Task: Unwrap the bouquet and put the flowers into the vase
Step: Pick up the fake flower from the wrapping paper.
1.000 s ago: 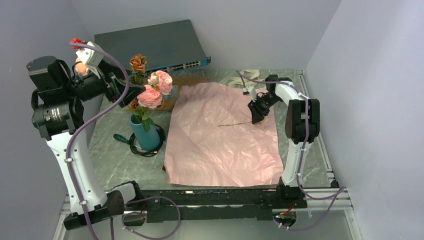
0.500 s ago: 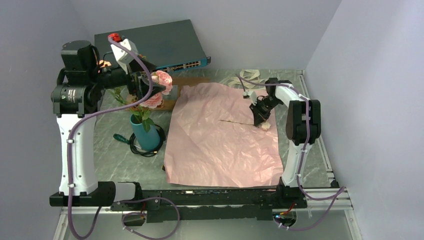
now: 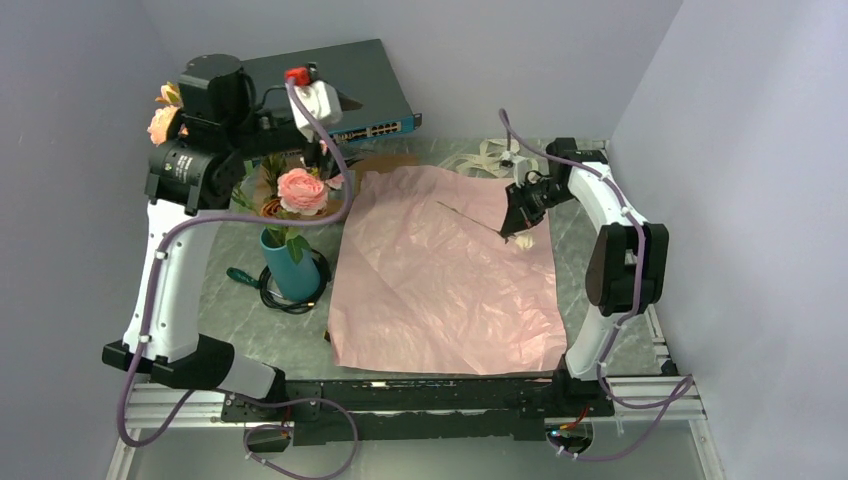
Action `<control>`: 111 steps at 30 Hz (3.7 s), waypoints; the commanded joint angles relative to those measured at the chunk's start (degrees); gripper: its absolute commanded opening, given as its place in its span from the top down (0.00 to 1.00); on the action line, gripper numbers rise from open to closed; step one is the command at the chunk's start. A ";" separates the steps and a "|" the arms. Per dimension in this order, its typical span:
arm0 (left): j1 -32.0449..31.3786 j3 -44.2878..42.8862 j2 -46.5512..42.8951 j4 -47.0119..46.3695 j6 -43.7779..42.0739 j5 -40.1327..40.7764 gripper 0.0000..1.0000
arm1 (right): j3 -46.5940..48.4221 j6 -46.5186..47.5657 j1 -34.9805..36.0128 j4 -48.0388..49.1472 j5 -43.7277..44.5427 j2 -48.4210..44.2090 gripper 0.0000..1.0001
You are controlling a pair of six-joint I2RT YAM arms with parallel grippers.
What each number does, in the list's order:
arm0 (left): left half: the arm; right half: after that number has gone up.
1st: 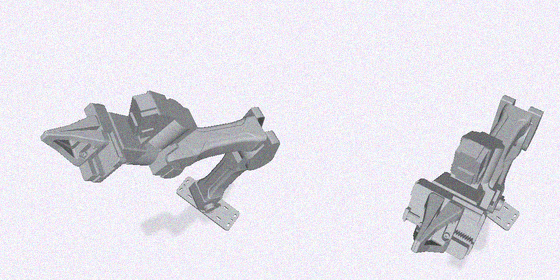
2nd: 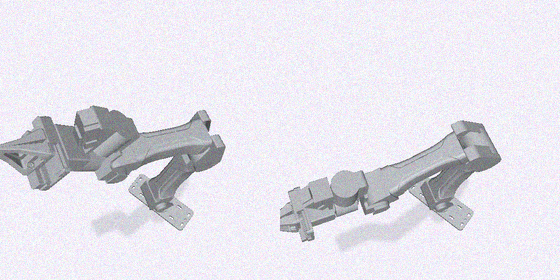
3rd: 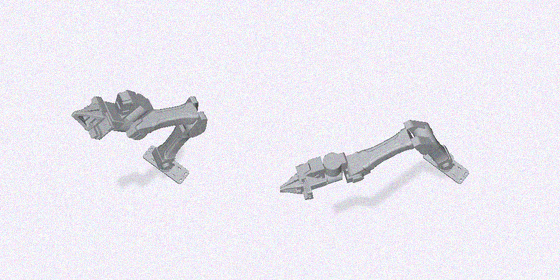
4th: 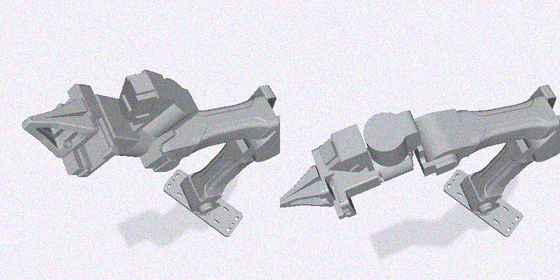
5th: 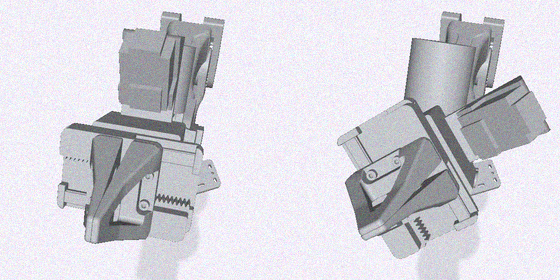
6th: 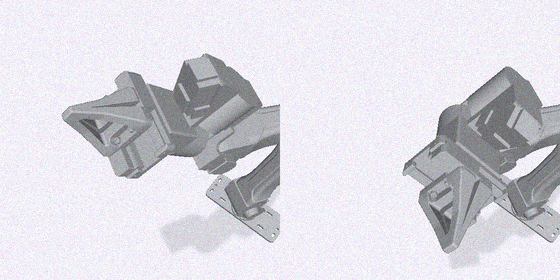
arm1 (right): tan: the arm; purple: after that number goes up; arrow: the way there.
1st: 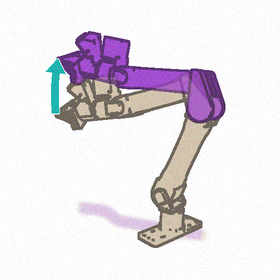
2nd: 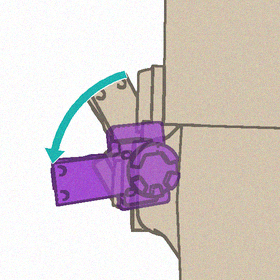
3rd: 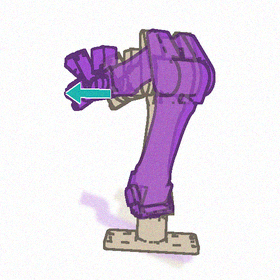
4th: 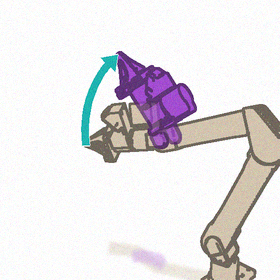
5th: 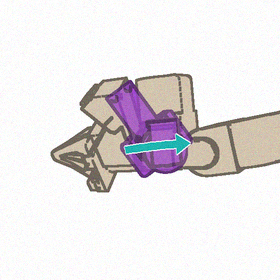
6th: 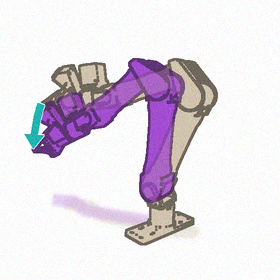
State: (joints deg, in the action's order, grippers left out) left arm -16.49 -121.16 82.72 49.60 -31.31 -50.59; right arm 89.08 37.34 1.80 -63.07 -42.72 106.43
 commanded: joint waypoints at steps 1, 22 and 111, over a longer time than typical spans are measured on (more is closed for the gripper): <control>-7.34 1.71 -1.69 -5.45 -14.04 9.71 0.22 | -1.41 -14.53 -0.92 1.94 -8.93 -4.44 1.00; -30.46 11.17 -4.17 -6.80 -48.86 21.63 0.28 | -9.58 -46.76 -1.54 14.57 -27.48 -10.79 1.00; -27.70 0.07 5.57 -14.94 7.89 8.53 1.00 | -10.86 -34.95 -11.21 -2.71 -27.72 -10.83 0.00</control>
State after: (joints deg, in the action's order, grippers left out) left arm -47.99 -114.30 87.77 37.76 -27.38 -42.26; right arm 76.53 0.89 -9.30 -65.87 -72.47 96.64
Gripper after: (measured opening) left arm 0.012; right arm 0.997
